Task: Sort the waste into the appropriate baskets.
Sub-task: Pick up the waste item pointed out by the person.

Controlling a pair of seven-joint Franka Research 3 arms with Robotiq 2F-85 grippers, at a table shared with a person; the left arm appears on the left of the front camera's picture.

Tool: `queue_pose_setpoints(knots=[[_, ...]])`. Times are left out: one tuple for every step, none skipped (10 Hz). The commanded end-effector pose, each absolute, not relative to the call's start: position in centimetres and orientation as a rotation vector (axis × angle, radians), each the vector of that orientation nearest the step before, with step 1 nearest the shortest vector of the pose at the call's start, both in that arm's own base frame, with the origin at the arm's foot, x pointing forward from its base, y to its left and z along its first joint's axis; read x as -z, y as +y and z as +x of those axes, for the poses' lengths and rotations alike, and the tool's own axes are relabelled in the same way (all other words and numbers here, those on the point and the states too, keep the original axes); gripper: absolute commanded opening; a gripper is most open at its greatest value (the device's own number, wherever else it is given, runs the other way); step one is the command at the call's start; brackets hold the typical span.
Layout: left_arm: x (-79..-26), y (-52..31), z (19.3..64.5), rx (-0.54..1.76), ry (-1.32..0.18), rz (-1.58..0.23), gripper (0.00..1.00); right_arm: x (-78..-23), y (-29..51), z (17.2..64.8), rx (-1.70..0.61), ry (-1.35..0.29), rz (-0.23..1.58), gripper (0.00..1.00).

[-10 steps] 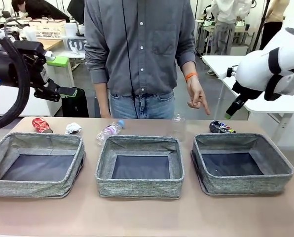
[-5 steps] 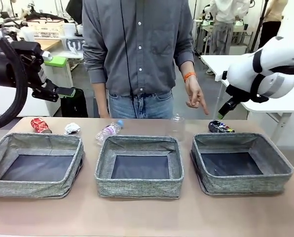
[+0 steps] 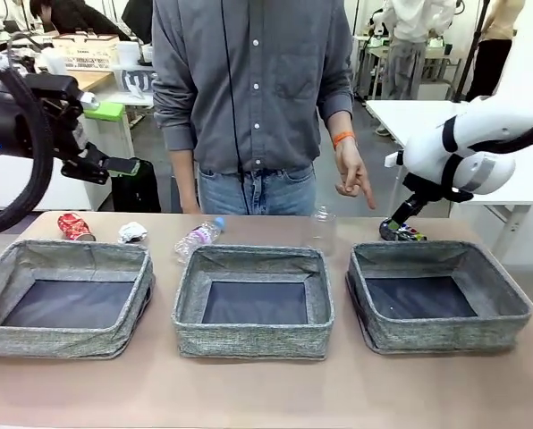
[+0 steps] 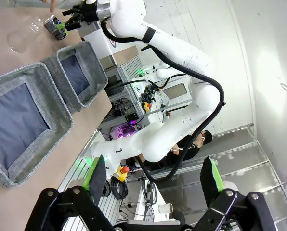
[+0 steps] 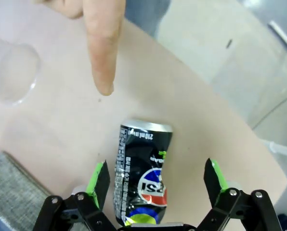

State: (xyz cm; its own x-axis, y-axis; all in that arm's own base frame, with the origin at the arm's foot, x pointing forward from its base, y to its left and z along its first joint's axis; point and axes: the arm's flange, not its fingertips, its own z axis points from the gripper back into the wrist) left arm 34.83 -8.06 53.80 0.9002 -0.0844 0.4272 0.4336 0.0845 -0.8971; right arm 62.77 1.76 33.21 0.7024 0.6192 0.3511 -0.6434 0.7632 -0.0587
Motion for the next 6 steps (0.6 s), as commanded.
queue_pose_setpoints(knots=[[-53.9, -8.2, 34.8, 0.417, -0.311, -1.448, 1.00, -31.3, 0.7, 63.4, -0.721, -0.384, 0.116, 1.00], [-53.9, -8.2, 34.8, 0.417, -0.311, -1.448, 1.00, -30.1, 0.5, 63.6, -0.719, -0.410, 0.122, 1.00], [-53.9, -8.2, 34.8, 0.417, -0.311, -1.448, 1.00, -29.4, 0.3, 63.9, -0.720, -0.437, 0.117, 1.00], [-53.9, -8.2, 34.8, 0.417, -0.311, -1.448, 1.00, -29.1, 0.3, 63.9, -0.733, -0.456, 0.127, 1.00], [-53.9, -8.2, 34.8, 0.417, -0.311, -1.448, 1.00, -29.0, 0.3, 64.0, -0.732, -0.458, 0.124, 1.00], [-53.9, -8.2, 34.8, 0.417, -0.311, -1.448, 1.00, -29.0, 0.2, 64.0, -0.722, -0.460, 0.132, 1.00]])
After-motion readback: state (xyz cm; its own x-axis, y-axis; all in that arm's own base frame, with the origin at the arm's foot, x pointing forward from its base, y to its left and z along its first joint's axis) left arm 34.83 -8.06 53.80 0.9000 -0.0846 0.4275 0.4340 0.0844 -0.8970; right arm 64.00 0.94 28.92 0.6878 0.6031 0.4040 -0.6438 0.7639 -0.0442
